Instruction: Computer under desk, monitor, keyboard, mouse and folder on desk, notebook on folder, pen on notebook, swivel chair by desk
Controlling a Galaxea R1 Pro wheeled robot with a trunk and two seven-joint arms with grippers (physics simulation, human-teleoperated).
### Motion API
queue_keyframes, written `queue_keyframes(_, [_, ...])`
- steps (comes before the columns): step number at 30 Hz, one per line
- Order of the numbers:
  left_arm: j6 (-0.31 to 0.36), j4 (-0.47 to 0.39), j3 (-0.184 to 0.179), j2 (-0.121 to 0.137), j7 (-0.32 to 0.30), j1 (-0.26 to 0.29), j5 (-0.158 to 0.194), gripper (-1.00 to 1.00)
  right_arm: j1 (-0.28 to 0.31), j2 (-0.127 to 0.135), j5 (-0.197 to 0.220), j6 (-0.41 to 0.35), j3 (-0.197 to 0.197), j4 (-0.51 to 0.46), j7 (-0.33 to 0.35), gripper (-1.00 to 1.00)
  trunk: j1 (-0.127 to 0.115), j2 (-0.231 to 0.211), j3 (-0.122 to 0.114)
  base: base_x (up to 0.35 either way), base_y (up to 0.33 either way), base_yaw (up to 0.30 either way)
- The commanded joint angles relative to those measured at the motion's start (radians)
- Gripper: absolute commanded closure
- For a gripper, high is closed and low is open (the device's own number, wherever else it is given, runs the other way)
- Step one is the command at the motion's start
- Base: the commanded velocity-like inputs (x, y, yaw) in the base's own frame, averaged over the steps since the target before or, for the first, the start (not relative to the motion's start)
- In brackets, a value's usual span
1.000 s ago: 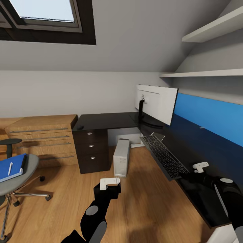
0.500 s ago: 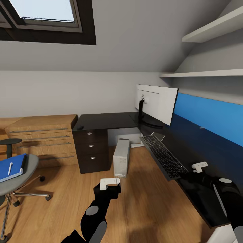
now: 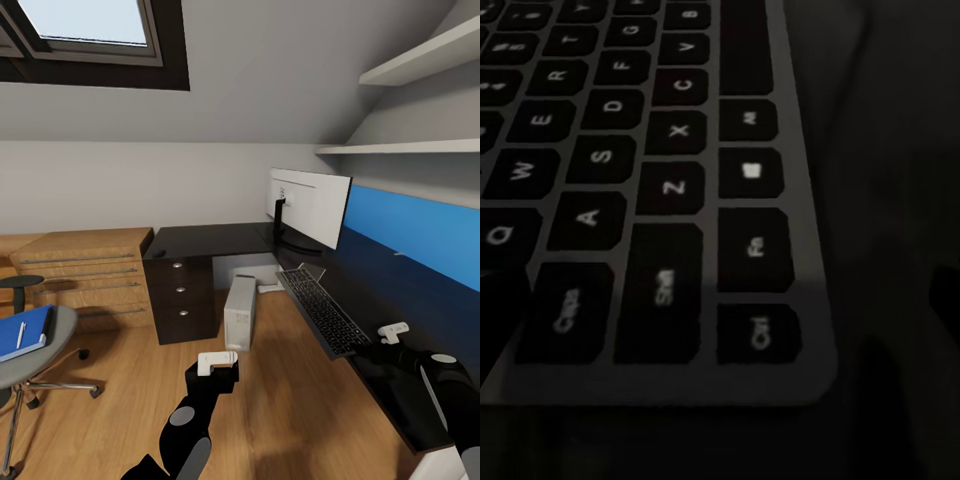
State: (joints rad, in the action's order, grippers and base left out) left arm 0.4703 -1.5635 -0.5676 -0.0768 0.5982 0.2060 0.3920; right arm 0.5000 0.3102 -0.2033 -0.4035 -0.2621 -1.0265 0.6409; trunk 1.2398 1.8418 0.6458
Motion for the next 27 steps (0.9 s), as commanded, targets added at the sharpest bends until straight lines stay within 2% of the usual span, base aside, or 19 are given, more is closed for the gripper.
queue_keyframes(1, [0.002,-0.001,-0.001,0.0,0.009,0.001,0.009,-1.0,0.0,0.0,-0.014,-0.005,-0.002,0.048,0.009,-1.0,-0.004,-0.007,-0.002,0.0,0.0,0.0])
queue_keyframes(27, [0.002,-0.001,-0.002,0.0,0.012,0.001,0.006,-1.0,0.0,0.0,-0.015,0.0,-0.002,0.046,0.008,-1.0,-0.104,-0.189,-0.083,0.0,0.0,0.0])
